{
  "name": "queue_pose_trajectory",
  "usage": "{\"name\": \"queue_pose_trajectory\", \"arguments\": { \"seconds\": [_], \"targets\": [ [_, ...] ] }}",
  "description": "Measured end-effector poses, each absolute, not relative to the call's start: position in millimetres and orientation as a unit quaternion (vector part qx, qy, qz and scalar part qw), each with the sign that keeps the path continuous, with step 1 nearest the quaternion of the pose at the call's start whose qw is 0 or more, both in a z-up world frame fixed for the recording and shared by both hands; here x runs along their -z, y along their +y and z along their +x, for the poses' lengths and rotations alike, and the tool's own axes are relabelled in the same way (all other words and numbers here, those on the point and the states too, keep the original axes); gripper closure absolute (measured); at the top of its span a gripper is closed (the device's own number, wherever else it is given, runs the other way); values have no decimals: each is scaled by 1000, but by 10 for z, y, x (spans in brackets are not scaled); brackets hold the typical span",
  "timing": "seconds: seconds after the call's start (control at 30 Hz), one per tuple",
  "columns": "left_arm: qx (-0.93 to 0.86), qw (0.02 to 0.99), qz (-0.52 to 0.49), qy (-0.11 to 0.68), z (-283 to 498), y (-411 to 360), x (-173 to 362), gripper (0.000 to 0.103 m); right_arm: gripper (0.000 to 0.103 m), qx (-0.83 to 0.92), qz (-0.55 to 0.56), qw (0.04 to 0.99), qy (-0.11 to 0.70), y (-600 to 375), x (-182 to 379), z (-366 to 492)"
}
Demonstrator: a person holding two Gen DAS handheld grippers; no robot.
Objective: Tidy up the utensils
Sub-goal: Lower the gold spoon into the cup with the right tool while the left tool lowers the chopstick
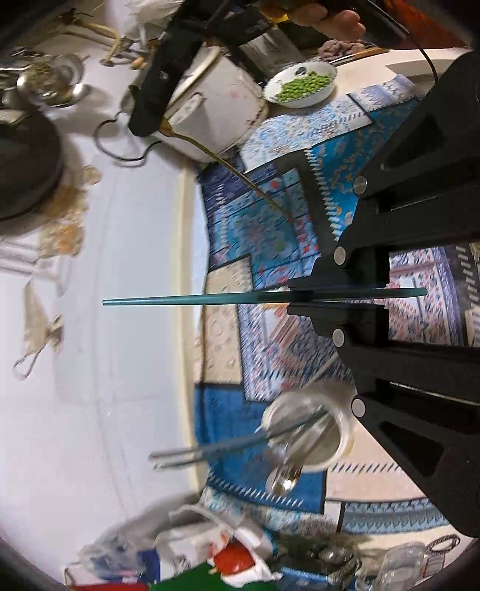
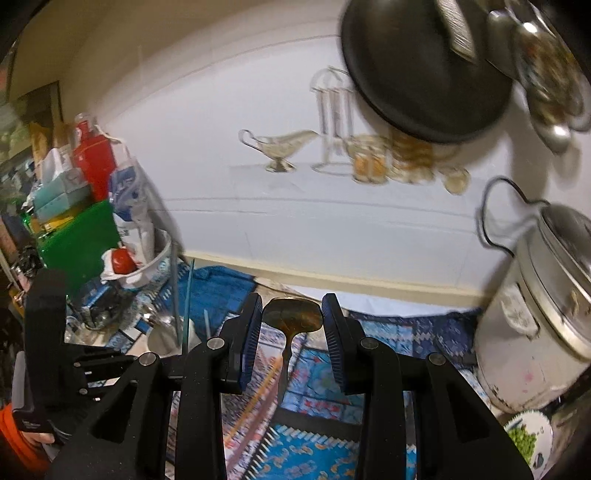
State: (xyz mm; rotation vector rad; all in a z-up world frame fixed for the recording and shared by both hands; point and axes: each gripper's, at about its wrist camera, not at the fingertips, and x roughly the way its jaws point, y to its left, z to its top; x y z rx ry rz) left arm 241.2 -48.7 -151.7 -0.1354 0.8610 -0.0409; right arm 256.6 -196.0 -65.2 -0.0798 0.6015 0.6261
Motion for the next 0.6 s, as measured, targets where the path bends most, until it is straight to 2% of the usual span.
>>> {"name": "queue_pose_trajectory", "arguments": {
  "seconds": [0.37,0.6],
  "targets": [
    [-34,932,-92,348,2355,315,1009,100,72,-366,-45,893,259,-1229,384,2518],
    [-57,936,-116,326,2462,763,951,100,72,-397,-50,878,263,-800,425,2499]
  ]
}}
